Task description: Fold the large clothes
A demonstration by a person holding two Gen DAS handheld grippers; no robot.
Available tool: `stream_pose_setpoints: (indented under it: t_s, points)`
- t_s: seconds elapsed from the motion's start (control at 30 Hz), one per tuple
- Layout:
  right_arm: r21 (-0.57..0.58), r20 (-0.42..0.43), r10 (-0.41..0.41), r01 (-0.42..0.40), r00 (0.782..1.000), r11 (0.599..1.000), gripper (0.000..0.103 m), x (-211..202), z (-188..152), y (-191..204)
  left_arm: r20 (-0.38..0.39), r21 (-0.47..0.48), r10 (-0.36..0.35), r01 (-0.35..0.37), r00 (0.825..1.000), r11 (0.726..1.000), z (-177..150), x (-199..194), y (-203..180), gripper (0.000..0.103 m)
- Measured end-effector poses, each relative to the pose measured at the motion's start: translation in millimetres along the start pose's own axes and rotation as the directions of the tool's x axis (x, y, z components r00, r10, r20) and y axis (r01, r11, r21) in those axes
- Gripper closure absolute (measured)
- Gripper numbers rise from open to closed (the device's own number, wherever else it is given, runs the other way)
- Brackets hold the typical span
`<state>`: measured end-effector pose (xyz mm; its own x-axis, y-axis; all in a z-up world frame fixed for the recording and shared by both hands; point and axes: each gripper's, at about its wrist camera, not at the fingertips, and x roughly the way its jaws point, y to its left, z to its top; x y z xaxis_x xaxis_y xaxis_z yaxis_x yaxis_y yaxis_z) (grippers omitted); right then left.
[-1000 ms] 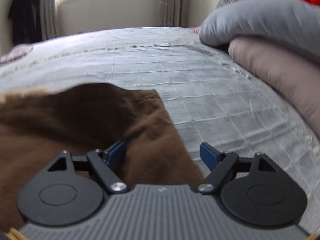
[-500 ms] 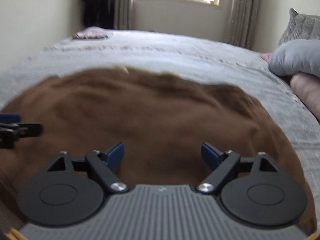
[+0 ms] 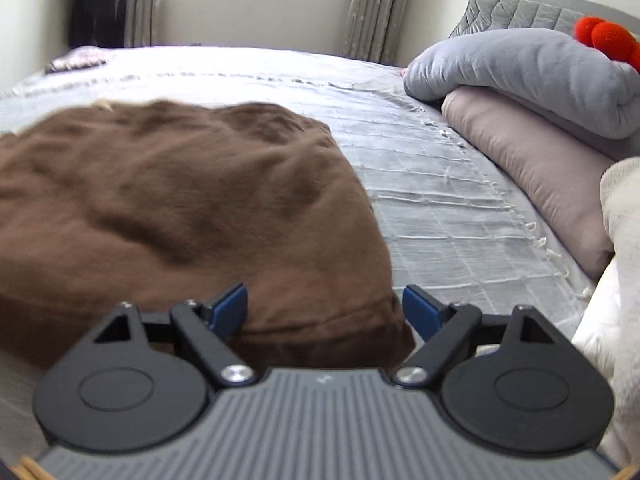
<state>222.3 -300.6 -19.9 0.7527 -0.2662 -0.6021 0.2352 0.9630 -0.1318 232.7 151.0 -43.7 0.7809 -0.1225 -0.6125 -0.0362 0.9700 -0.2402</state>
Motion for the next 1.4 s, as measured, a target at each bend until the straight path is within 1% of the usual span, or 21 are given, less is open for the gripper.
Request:
stream_pose_setpoints:
  t_s: [0.1,0.2,0.3,0.4,0.6,0.7,0.73,0.77,0.8,0.83,0.87,0.9,0.93,0.97,1.0,1.07,1.1,1.17,1.23,1.37,1.4]
  points:
    - [-0.001,0.013,0.068,-0.068,0.998,0.998,0.011,-19,-4,5,-0.042,-0.164,-0.086,0.079,0.995,0.983,-2,-10,6,0.007]
    - [-0.049,0.010,0.116,-0.116,0.993,0.992,0.008,-28,-4,14,-0.098,-0.321,-0.177,0.137,0.979,0.937,-9,-7,11,0.007]
    - [-0.066,0.014,0.145,-0.144,0.989,0.987,0.006,-37,-4,25,-0.135,-0.447,-0.223,0.142,0.965,0.883,-20,6,15,0.007]
    - [-0.066,0.014,0.180,-0.179,0.983,0.982,0.005,-38,-4,36,-0.152,-0.511,-0.237,0.129,0.960,0.850,-30,21,10,0.007]
    - [-0.102,0.006,0.201,-0.200,0.979,0.975,0.005,-30,-6,63,-0.055,-0.548,-0.206,0.143,0.977,0.824,-33,42,-5,0.009]
    - [-0.107,0.019,0.241,-0.237,0.970,0.966,0.005,-29,-2,74,-0.002,-0.586,-0.179,0.143,0.984,0.797,-34,49,-7,0.010]
    - [-0.110,0.026,0.255,-0.251,0.967,0.962,0.005,-30,0,78,0.014,-0.597,-0.163,0.139,0.987,0.790,-34,50,-9,0.018]
    - [-0.113,0.033,0.271,-0.265,0.962,0.957,0.005,-30,3,83,0.023,-0.606,-0.142,0.127,0.990,0.786,-34,51,-11,0.033]
    - [-0.113,0.040,0.288,-0.282,0.957,0.953,0.006,-31,6,89,0.028,-0.617,-0.125,0.115,0.992,0.779,-34,52,-11,0.041]
    - [-0.110,0.045,0.308,-0.302,0.950,0.947,0.007,-31,9,94,0.034,-0.632,-0.116,0.111,0.993,0.767,-34,54,-8,0.055]
    - [-0.106,0.047,0.336,-0.329,0.941,0.938,0.013,-31,11,99,0.039,-0.649,-0.128,0.123,0.991,0.751,-34,55,-6,0.059]
    - [-0.102,0.045,0.370,-0.364,0.928,0.926,0.030,-31,13,105,0.046,-0.658,-0.126,0.125,0.991,0.743,-35,55,-6,0.061]
    - [-0.095,0.039,0.405,-0.400,0.913,0.911,0.040,-31,15,110,0.058,-0.638,-0.116,0.126,0.992,0.759,-33,51,-10,0.065]
    - [-0.079,0.031,0.439,-0.435,0.898,0.897,0.059,-29,16,116,0.082,-0.597,-0.096,0.126,0.992,0.792,-29,45,-18,0.067]
    - [-0.062,0.018,0.470,-0.468,0.882,0.881,0.069,-26,17,121,0.114,-0.549,-0.079,0.129,0.990,0.826,-26,38,-27,0.068]
    - [-0.037,-0.027,0.531,-0.531,0.847,0.846,0.080,-15,17,132,0.186,-0.459,-0.072,0.152,0.980,0.875,-17,22,-44,0.071]
    - [-0.028,-0.067,0.540,-0.542,0.839,0.840,0.084,-7,16,138,0.218,-0.422,-0.083,0.170,0.973,0.891,-11,15,-52,0.071]
    - [-0.005,-0.129,0.528,-0.533,0.840,0.846,0.084,9,12,147,0.272,-0.332,-0.130,0.219,0.954,0.917,1,1,-73,0.072]
    - [0.028,-0.146,0.540,-0.542,0.829,0.840,0.084,17,13,144,0.321,-0.229,-0.170,0.250,0.932,0.941,13,-12,-99,0.073]
    - [0.035,-0.177,0.584,-0.588,0.792,0.808,0.084,17,25,130,0.351,-0.079,-0.295,0.342,0.889,0.936,35,-22,-160,0.074]
    - [0.047,-0.172,0.597,-0.599,0.784,0.800,0.081,16,28,122,0.348,-0.039,-0.326,0.361,0.879,0.932,39,-22,-177,0.074]
